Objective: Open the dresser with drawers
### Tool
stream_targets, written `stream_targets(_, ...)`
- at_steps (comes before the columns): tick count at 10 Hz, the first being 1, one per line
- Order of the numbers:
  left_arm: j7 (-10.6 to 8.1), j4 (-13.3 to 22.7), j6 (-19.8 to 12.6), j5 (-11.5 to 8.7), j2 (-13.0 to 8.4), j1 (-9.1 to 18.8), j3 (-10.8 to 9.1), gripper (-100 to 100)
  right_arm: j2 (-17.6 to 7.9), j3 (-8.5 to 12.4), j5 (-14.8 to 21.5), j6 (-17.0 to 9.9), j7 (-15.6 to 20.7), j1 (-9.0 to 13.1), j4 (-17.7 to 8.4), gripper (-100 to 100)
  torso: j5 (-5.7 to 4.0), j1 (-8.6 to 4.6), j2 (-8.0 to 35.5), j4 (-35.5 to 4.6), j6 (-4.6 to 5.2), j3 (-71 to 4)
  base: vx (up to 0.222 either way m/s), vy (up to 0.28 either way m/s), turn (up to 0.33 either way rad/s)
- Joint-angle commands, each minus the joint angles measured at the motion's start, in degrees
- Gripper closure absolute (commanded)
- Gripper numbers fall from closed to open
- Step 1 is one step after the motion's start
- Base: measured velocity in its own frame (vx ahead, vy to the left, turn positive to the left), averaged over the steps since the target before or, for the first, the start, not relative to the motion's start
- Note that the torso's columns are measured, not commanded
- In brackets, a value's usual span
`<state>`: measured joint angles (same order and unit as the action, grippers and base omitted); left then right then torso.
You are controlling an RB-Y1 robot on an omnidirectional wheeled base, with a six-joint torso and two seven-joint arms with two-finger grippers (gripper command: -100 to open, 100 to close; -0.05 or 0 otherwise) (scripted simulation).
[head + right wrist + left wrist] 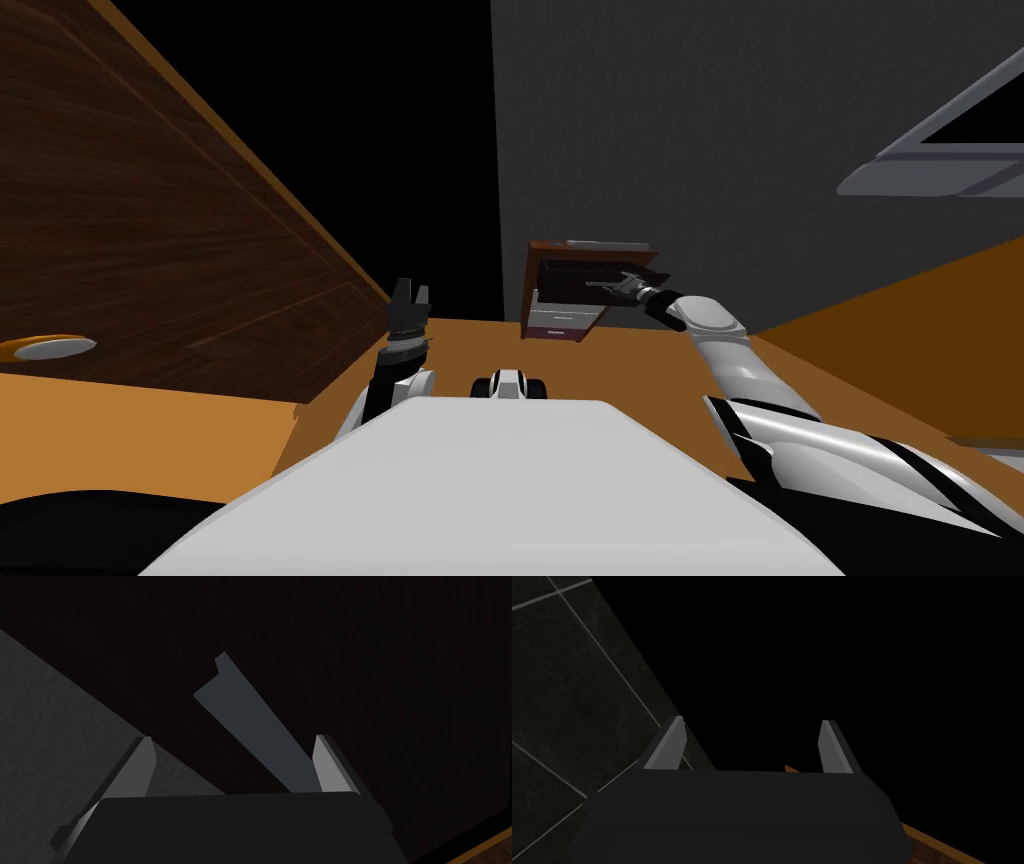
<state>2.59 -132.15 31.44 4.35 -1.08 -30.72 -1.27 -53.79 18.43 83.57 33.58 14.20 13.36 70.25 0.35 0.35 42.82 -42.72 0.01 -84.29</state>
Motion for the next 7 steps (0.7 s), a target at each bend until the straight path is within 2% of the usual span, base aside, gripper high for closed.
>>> stream_targets(1,0.00,0.0,0.0,0.0,0.0,0.0,0.00,0,-0.8,0.0,0.1,0.7,-0.6,0.5,-0.5,-100,0.09,0.06,0.1,-0.1,0.04,0.1,0.012,0.014,-0.011)
stream_targets(2,0.00,0.0,0.0,0.0,0.0,0.0,0.00,0,-0.8,0.0,0.2,0.8,-0.7,0.4,-0.6,0,0.00,0.01,0.1,0.0,-0.02,0.1,0.007,-0.001,-0.003)
stream_targets(7,0.00,0.0,0.0,0.0,0.0,0.0,0.00,0,-0.5,-0.5,0.4,1.1,-0.6,-0.2,-1.1,0,-0.20,-0.18,-0.4,0.3,-0.05,-0.2,0.000,0.000,0.000)
